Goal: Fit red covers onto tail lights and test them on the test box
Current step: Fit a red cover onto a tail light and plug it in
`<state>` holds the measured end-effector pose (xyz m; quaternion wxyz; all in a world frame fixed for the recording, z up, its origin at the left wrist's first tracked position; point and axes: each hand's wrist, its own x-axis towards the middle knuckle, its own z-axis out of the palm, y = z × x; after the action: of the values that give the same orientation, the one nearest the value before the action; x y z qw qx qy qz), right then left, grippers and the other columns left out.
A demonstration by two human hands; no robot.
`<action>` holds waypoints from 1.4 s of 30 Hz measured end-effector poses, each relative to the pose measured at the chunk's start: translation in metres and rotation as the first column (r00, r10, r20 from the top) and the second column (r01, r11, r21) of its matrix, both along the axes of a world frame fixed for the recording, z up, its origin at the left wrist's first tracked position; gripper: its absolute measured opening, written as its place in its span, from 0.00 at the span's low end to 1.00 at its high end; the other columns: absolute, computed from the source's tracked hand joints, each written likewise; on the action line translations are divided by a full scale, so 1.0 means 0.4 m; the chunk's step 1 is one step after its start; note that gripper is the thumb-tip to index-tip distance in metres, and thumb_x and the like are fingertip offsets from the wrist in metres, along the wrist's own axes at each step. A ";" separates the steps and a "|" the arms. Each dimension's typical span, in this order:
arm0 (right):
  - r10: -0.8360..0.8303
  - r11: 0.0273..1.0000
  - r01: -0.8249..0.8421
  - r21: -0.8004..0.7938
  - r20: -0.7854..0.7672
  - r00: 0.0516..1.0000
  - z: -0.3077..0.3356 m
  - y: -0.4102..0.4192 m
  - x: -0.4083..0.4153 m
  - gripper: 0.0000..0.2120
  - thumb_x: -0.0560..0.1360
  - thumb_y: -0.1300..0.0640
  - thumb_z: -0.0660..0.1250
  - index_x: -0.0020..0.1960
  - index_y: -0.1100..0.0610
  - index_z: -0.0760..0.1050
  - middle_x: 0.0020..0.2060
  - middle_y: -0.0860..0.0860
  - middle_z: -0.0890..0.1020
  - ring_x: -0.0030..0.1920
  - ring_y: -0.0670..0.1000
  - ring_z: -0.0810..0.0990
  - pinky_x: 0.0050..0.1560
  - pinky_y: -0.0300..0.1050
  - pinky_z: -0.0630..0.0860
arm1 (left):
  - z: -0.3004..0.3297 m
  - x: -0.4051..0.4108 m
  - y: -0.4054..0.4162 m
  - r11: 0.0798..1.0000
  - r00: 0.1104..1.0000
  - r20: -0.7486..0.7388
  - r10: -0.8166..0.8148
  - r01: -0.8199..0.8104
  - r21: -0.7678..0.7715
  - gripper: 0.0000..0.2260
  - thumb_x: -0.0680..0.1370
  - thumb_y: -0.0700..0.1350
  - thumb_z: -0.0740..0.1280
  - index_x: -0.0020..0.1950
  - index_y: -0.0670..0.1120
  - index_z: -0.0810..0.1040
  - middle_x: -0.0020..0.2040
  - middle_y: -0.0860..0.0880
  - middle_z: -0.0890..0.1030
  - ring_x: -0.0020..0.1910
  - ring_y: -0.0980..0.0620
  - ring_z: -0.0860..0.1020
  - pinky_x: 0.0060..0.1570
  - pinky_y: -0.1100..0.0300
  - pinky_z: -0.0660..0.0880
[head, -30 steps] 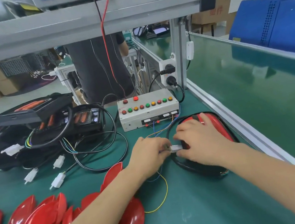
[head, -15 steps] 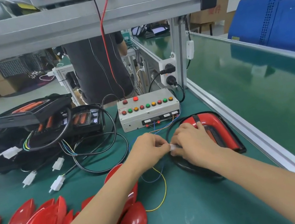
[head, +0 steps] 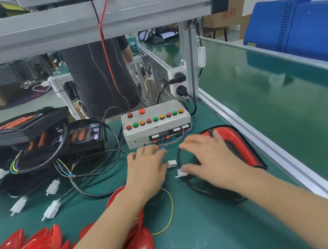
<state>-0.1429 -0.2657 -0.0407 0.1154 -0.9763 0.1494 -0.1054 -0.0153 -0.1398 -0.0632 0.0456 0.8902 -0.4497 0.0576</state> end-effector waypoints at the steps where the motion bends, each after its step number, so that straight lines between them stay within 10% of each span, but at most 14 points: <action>1: -0.045 0.999 0.045 0.006 0.155 0.987 0.006 -0.020 -0.021 0.27 0.74 0.44 0.67 0.70 0.53 0.70 0.68 0.50 0.70 0.69 0.52 0.67 0.72 0.56 0.56 | 0.013 -0.013 0.004 0.997 0.998 0.058 -0.014 0.018 -0.076 0.16 0.78 0.50 0.61 0.67 0.54 0.71 0.65 0.53 0.71 0.65 0.49 0.66 0.61 0.54 0.59; 4: -0.390 0.919 0.345 0.192 0.294 0.873 0.027 -0.102 -0.112 0.24 0.72 0.44 0.68 0.62 0.57 0.72 0.61 0.55 0.73 0.60 0.57 0.72 0.55 0.49 0.68 | 0.051 -0.076 0.023 0.957 0.994 0.050 -0.093 0.103 -0.272 0.11 0.76 0.52 0.64 0.55 0.49 0.78 0.49 0.49 0.77 0.51 0.45 0.75 0.48 0.54 0.69; 7: -0.555 0.644 0.522 0.559 -0.129 0.822 0.006 -0.152 -0.183 0.23 0.72 0.39 0.67 0.57 0.54 0.72 0.59 0.54 0.77 0.53 0.55 0.77 0.52 0.47 0.71 | 0.058 -0.150 0.015 0.999 0.917 -0.398 -0.001 -0.019 -0.046 0.20 0.75 0.61 0.59 0.50 0.47 0.78 0.40 0.48 0.81 0.40 0.46 0.79 0.43 0.55 0.76; 10: -0.439 0.344 0.411 0.844 -0.242 0.865 -0.016 -0.150 -0.193 0.20 0.74 0.44 0.68 0.57 0.58 0.79 0.51 0.52 0.85 0.52 0.52 0.82 0.59 0.50 0.77 | 0.057 -0.176 -0.015 0.987 0.624 -0.775 0.098 -0.162 -0.005 0.23 0.75 0.63 0.59 0.57 0.44 0.74 0.44 0.43 0.82 0.38 0.44 0.83 0.44 0.52 0.80; 16: -0.426 0.231 0.312 0.922 -0.193 0.884 -0.008 -0.122 -0.169 0.10 0.75 0.57 0.69 0.56 0.57 0.77 0.47 0.54 0.86 0.47 0.51 0.85 0.39 0.44 0.81 | 0.066 -0.213 -0.073 0.866 0.053 -0.997 -0.055 -0.495 -0.074 0.13 0.77 0.58 0.64 0.54 0.50 0.72 0.46 0.53 0.73 0.43 0.47 0.82 0.43 0.56 0.80; 22: -0.390 0.012 0.210 0.978 -0.189 0.901 -0.002 -0.122 -0.189 0.10 0.75 0.60 0.68 0.56 0.61 0.77 0.51 0.61 0.84 0.47 0.56 0.81 0.43 0.46 0.81 | 0.063 -0.232 -0.123 0.733 -0.201 -0.964 -0.172 -0.680 0.011 0.08 0.73 0.49 0.72 0.45 0.47 0.77 0.33 0.48 0.79 0.29 0.50 0.74 0.32 0.61 0.70; 29: -0.354 -0.164 -0.082 0.983 0.019 0.935 -0.010 -0.106 -0.199 0.24 0.63 0.55 0.73 0.59 0.58 0.80 0.53 0.58 0.84 0.50 0.55 0.83 0.52 0.48 0.79 | 0.047 -0.233 -0.113 0.740 -0.331 -0.868 -0.370 -0.670 -0.060 0.11 0.62 0.43 0.75 0.43 0.43 0.82 0.37 0.45 0.82 0.28 0.50 0.75 0.27 0.61 0.70; 34: -0.408 -0.326 -0.180 0.928 0.034 0.913 0.014 -0.101 -0.204 0.13 0.64 0.54 0.74 0.46 0.59 0.85 0.50 0.61 0.85 0.46 0.59 0.86 0.40 0.52 0.83 | 0.053 -0.231 -0.120 0.803 -0.184 -0.897 -0.401 -0.542 -0.248 0.18 0.63 0.47 0.74 0.51 0.45 0.82 0.46 0.44 0.85 0.35 0.50 0.81 0.34 0.60 0.71; 42: -0.528 -0.136 -0.169 0.976 0.073 0.846 0.031 -0.111 -0.191 0.18 0.71 0.56 0.71 0.59 0.58 0.78 0.48 0.58 0.86 0.44 0.56 0.86 0.37 0.47 0.81 | 0.101 -0.233 -0.139 0.842 -0.054 -0.949 -0.310 -0.478 -0.248 0.21 0.66 0.55 0.70 0.54 0.44 0.81 0.43 0.48 0.84 0.33 0.53 0.79 0.37 0.59 0.74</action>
<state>-0.2192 -0.3100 -0.0284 0.8124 -0.4671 0.2851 -0.2015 -0.1084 -0.1953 -0.0229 0.5928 0.6211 -0.1762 -0.4815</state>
